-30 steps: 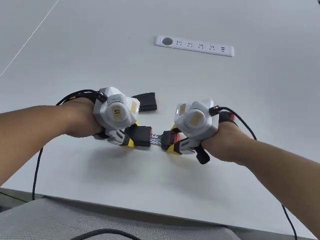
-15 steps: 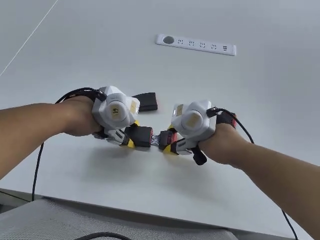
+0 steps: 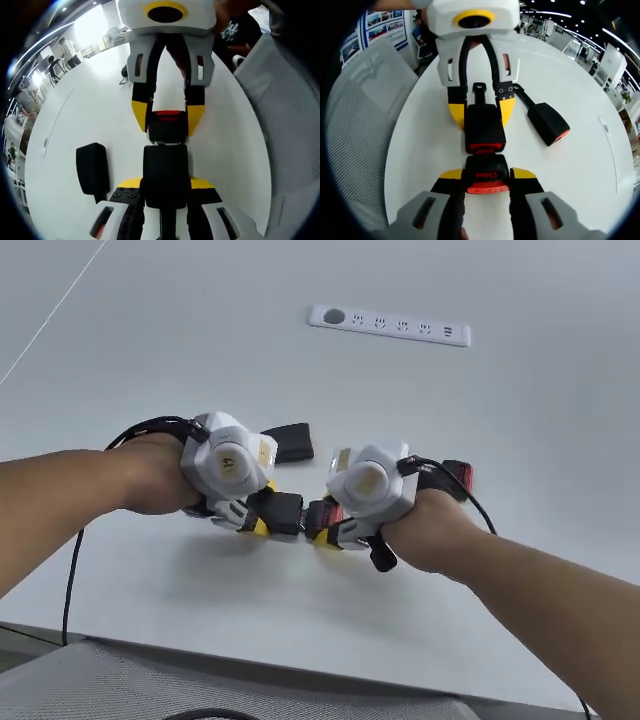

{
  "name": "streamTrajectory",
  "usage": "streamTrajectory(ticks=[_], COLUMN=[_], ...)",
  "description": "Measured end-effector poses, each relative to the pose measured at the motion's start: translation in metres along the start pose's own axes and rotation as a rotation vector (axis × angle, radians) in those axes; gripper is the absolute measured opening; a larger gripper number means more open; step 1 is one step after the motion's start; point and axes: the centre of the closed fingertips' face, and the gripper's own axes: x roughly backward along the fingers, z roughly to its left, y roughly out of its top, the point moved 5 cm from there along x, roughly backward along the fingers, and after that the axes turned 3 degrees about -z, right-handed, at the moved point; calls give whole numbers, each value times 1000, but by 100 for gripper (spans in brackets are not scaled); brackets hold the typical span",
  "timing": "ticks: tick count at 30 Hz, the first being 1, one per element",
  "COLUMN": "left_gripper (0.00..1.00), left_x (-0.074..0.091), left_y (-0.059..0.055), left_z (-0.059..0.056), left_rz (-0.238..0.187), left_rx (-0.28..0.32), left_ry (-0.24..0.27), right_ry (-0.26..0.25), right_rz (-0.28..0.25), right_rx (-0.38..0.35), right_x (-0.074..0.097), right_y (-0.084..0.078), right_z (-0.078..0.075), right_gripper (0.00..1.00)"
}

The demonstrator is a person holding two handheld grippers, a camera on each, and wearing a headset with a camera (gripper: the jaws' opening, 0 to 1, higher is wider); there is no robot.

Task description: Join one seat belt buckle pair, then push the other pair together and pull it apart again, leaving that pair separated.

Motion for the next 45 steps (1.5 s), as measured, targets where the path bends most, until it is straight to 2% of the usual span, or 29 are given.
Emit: streamTrajectory(ticks=[1, 4, 11, 14, 15, 27, 35, 45], left_gripper=[32, 32, 32, 32, 32, 32, 32, 32], left_x=[1, 1, 2, 3, 4, 0, 0, 0], left_y=[-1, -1, 1, 1, 0, -1, -1, -1], left_z=[-1, -1, 0, -1, -1, 7, 7, 7], left_rz=[6, -6, -4, -15, -21, -29, -27, -7], left_rx=[8, 8, 8, -10, 0, 1, 0, 22], left_ry=[3, 5, 5, 10, 13, 0, 3, 5], right_ry=[0, -4, -6, 5, 7, 20, 17, 25], right_rz=[18, -1, 7, 17, 10, -1, -2, 24], right_rx=[-5, -7, -4, 71, 75, 50, 41, 65], right_x=[-1, 0, 0, 2, 3, 4, 4, 3], right_y=[-1, 2, 1, 0, -1, -6, -6, -5], right_z=[1, 1, 1, 0, 1, -1, -2, -2], right_gripper=[32, 33, 33, 33, 33, 33, 33, 34])
